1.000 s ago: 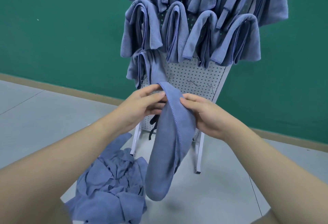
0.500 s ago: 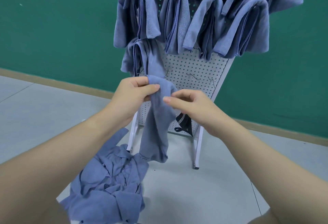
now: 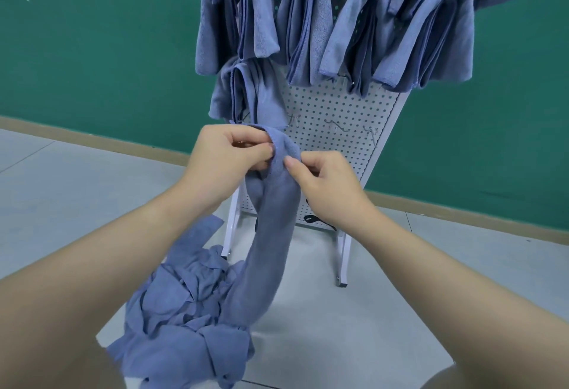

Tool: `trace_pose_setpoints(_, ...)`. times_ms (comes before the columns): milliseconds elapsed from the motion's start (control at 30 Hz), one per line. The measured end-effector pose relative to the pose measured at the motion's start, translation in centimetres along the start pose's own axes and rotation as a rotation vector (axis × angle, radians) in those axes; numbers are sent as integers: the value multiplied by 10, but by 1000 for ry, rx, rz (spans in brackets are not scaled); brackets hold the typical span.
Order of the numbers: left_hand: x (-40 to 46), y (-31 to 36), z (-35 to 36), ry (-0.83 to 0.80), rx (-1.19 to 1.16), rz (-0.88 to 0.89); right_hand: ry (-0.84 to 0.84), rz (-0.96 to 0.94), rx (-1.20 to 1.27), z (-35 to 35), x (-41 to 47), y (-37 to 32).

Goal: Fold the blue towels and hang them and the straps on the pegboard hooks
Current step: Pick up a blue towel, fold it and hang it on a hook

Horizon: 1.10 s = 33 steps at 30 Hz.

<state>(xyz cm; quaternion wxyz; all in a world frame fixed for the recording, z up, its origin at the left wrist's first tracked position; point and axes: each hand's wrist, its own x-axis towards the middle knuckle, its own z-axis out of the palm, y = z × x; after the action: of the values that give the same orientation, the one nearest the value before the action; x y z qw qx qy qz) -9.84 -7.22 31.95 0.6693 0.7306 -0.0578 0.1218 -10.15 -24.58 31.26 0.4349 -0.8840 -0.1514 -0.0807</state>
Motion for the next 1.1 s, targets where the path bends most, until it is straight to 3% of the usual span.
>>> trace_pose_setpoints(133,1,0,-5,62,-63,-54,62,73,84,-5,4,2)
trace_pose_setpoints(367,18,-2,-42,83,-104,32,193,398,585,-48,17,16)
trace_pose_setpoints(500,26,-7,-56,132,-210,-9,235,481,734,-59,20,28)
trace_pose_setpoints(700,21,-3,-39,-47,-285,15,134,400,654,-44,12,17)
trace_pose_setpoints(900,9,5,-9,-213,-301,-1,-157,196,388,3,-5,-4)
trace_pose_setpoints(1100,4,1,-3,-209,-255,46,-35,195,428,6,4,-7)
